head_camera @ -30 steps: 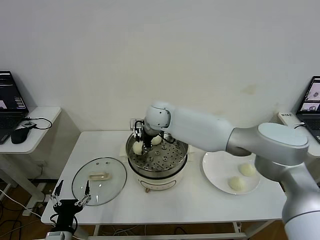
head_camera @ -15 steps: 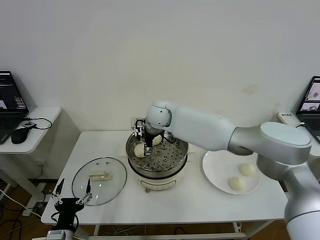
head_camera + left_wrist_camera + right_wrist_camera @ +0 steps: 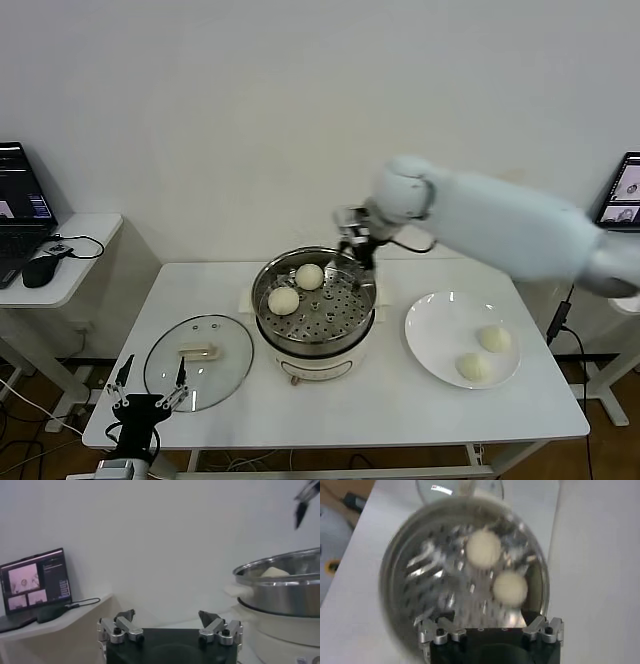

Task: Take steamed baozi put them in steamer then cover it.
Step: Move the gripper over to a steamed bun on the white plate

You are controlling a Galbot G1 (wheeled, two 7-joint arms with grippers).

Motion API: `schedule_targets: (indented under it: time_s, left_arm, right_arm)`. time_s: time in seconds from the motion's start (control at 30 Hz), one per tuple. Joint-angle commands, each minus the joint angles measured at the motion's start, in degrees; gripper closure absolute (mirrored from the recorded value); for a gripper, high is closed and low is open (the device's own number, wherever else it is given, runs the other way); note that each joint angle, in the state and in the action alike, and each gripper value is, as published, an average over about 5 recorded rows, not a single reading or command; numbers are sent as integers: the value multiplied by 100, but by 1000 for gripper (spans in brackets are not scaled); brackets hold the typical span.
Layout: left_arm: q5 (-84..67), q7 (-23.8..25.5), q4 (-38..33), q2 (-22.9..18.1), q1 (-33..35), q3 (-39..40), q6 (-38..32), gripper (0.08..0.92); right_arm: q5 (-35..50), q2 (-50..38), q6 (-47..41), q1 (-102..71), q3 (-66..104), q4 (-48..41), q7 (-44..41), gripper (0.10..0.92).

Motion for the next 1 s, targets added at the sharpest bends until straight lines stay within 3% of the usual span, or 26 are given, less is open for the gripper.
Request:
schedule_targets:
  time_s: [0.03, 0.47, 1.0]
  left_arm:
    - [4, 2, 43, 52, 29, -13, -11, 177]
    - [64, 2, 42, 15, 89, -52, 15, 177]
    - [112, -4, 136, -48, 96, -82, 17, 177]
  right_arm:
    - [-903, -2127, 701, -368, 231, 783, -502, 203]
    - [-2012, -2462, 932, -3430, 2095, 339, -221, 203]
    - [-2241, -1881, 947, -4099, 2456, -270, -86, 203]
